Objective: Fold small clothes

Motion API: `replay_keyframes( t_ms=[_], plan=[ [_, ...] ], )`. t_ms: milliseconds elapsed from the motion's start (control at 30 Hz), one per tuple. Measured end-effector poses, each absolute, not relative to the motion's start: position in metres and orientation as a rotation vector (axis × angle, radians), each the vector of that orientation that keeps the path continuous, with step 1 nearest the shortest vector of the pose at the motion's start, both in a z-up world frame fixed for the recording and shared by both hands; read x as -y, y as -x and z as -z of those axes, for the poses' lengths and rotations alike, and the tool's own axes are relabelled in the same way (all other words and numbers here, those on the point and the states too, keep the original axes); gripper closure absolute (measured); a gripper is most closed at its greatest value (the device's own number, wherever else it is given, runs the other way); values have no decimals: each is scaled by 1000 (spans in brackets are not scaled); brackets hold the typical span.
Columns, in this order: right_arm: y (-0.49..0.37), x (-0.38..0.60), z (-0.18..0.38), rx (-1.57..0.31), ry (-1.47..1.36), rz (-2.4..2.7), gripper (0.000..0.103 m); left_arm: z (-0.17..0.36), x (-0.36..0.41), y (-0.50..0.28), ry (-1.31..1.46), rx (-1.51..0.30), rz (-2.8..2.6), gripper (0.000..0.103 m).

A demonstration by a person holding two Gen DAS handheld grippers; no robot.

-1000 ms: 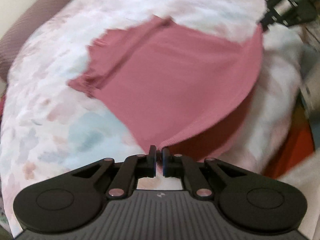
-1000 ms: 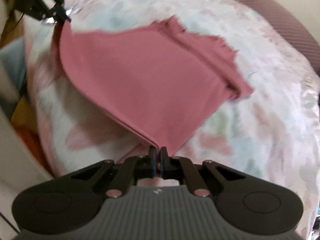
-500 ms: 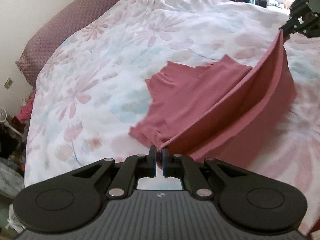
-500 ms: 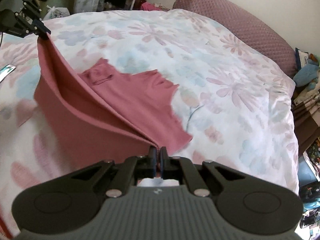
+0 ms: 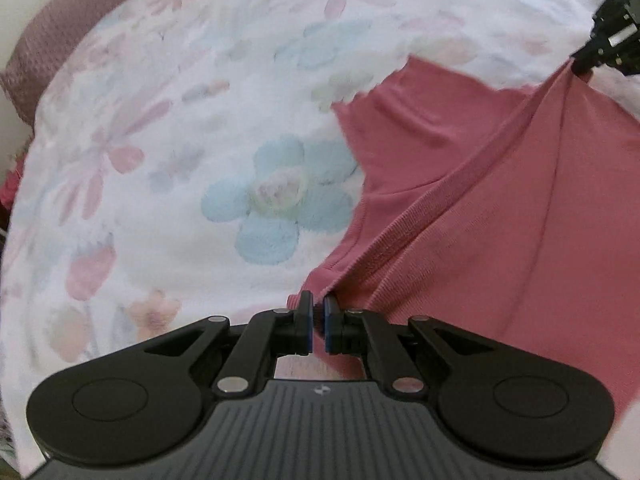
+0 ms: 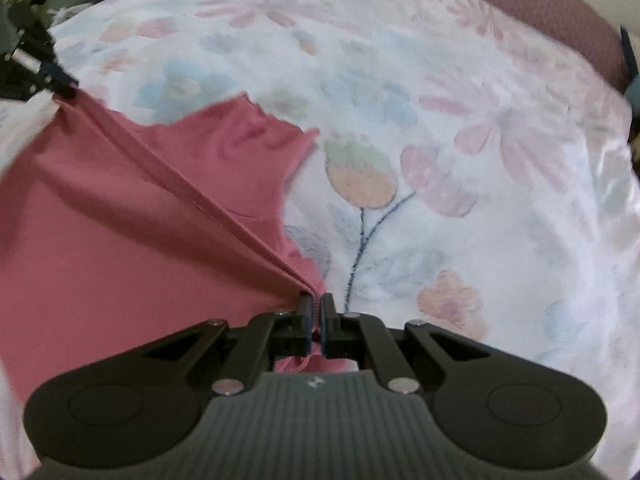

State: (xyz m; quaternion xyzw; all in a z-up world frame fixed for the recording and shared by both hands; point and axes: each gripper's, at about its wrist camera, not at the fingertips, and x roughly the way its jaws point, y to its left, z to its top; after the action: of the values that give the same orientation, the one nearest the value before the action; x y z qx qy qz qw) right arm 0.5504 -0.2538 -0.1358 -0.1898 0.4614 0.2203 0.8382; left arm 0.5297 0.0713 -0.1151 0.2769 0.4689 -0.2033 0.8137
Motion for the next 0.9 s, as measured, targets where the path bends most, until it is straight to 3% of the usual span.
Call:
replay_keyframes(
  t_ms=[67,133,167,267,367,433,600,700,733,767,800,867,900],
  plan=[
    [-562,253,157,-999,379,-458,103,129,-74,-538,-562,-1008,426,96],
    [-568,252,174,-1007,362,-446,103,136,-78,-544,-529,-979,394,85],
    [-570,253,180,-1003,358,-425,101,135,-82,-544,-510,-955,359,84],
    [-568,261,181,-963,309,-367,75,124,-103,-547,-377,-895,258,78],
    [-560,273,170,-937,233,-345,74,103,-129,-539,-186,-884,269,74],
    [-551,279,163,-934,177,-345,74,97,-136,-535,-87,-933,322,59],
    [-534,287,158,-939,26,-319,74,106,-119,-516,-115,-944,353,56],
    [-534,291,166,-954,-66,-282,74,122,-107,-521,-140,-961,301,58],
    [-536,294,170,-969,-105,-261,74,126,-105,-523,-141,-973,282,76],
    [-539,298,175,-986,-149,-244,75,129,-107,-526,-117,-977,273,86],
    [-540,302,180,-998,-196,-230,83,129,-111,-526,-76,-967,288,94],
    [-539,311,186,-999,-301,-218,103,124,-122,-521,-8,-918,280,95],
    [-538,315,186,-991,-341,-228,103,119,-128,-518,35,-888,286,96]
  ],
)
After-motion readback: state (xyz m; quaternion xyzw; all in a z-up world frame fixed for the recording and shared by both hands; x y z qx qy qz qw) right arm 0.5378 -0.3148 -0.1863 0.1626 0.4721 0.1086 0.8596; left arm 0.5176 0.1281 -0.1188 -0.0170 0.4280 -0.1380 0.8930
